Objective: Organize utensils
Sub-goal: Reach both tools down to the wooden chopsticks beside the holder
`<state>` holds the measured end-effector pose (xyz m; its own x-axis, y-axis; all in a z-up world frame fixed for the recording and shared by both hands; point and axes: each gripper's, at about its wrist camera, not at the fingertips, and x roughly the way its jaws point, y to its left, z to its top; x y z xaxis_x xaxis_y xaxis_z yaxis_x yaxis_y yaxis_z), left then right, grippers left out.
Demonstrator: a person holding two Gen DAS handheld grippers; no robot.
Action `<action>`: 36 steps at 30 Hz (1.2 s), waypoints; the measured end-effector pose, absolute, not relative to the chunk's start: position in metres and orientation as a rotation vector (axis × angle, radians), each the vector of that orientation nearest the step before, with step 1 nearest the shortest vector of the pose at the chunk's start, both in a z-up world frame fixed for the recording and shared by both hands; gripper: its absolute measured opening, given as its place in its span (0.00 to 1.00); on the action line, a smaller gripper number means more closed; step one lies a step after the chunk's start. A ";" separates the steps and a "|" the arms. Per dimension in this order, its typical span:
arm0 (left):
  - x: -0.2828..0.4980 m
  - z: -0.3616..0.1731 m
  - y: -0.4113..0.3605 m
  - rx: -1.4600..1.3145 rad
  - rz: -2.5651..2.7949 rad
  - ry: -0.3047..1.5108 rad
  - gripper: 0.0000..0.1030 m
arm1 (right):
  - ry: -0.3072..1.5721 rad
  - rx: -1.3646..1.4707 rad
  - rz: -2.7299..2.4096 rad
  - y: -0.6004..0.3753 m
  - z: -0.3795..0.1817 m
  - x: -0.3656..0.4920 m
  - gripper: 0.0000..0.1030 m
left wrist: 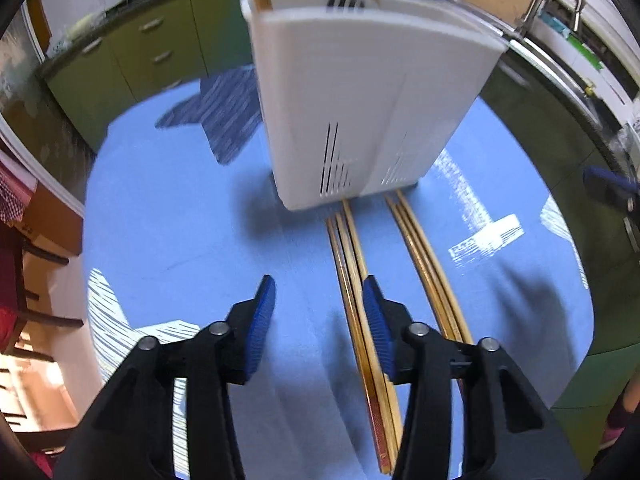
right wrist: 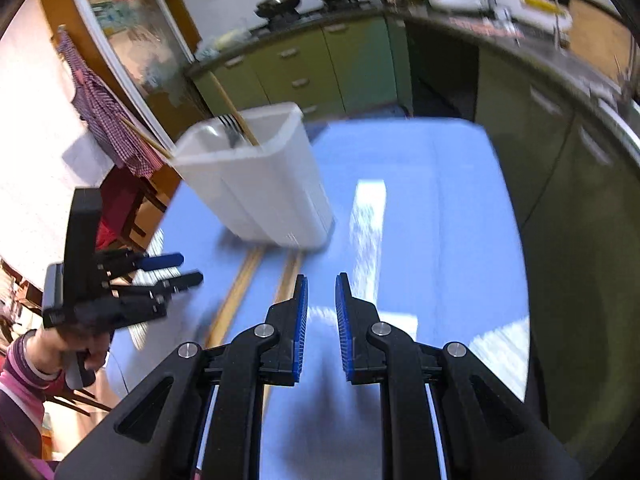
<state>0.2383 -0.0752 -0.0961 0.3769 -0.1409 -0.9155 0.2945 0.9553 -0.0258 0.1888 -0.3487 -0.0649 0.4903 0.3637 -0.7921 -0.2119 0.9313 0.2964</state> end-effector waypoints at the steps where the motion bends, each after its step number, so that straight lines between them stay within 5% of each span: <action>1: 0.241 -0.100 -0.077 0.149 -0.276 1.170 0.34 | 1.012 0.169 0.349 -0.351 -0.071 0.188 0.15; 15: 0.246 -0.130 -0.094 0.154 -0.238 1.304 0.14 | 1.043 0.179 0.378 -0.349 -0.088 0.197 0.15; 36: 0.262 -0.142 -0.102 0.180 -0.226 1.354 0.07 | 1.121 0.076 0.387 -0.317 -0.103 0.205 0.15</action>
<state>0.2618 -0.1018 -0.1415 0.1987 -0.0565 -0.9784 0.2640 0.9645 -0.0021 0.2050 -0.3173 -0.1033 0.3759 0.3402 -0.8619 -0.2646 0.9309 0.2520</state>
